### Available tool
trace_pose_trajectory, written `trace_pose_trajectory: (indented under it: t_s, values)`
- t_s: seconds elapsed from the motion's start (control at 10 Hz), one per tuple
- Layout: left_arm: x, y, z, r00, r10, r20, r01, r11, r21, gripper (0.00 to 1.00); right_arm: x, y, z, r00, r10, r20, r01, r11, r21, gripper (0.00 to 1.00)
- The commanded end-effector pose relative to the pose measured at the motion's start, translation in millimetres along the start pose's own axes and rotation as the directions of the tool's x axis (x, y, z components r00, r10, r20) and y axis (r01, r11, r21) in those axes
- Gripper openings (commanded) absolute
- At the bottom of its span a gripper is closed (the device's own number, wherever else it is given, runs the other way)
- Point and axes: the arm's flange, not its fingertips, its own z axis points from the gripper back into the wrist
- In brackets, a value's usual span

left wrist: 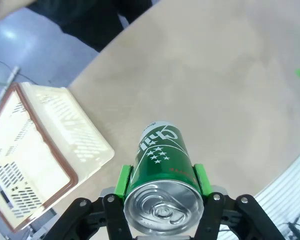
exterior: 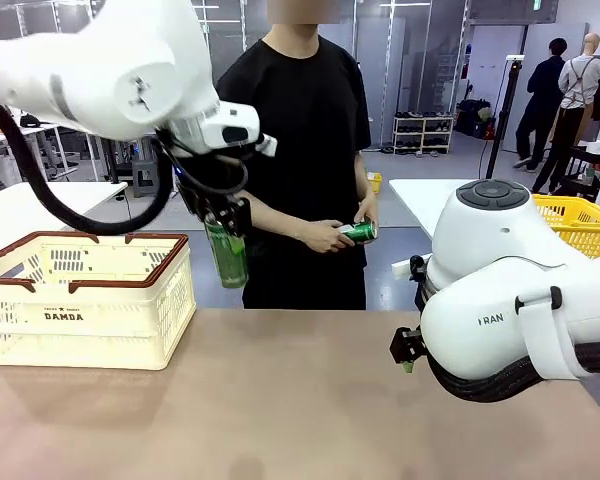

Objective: Place the drinks into the Shopping basket.
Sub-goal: Pick up one drink and place it into the Shopping basket.

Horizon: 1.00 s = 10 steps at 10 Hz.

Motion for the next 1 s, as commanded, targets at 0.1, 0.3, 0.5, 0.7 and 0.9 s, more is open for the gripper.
trace_pose_trajectory:
  t_s: [0.1,0.3,0.5,0.7,0.9]
  values:
    - [-19,9,14,1.000,-0.008,-0.009,0.008,1.000,-0.020,0.00,0,0,-1,1.000,0.000,-0.001,0.000,1.000,0.004,1.00]
    - [-21,20,16,0.999,0.016,0.033,-0.013,0.997,-0.073,0.00,0,0,-1,1.000,0.000,-0.001,0.000,1.000,0.004,1.00]
    - [-12,8,20,1.000,0.016,0.003,-0.016,1.000,-0.001,0.00,0,0,-1,1.000,0.000,-0.001,0.000,1.000,0.004,1.00]
    - [-12,8,20,1.000,0.016,0.003,-0.016,1.000,-0.001,0.00,0,0,-1,1.000,0.000,-0.001,0.000,1.000,0.004,1.00]
    - [-12,8,20,1.000,0.016,0.003,-0.016,1.000,-0.001,0.00,0,0,-1,1.000,0.000,-0.001,0.000,1.000,0.004,1.00]
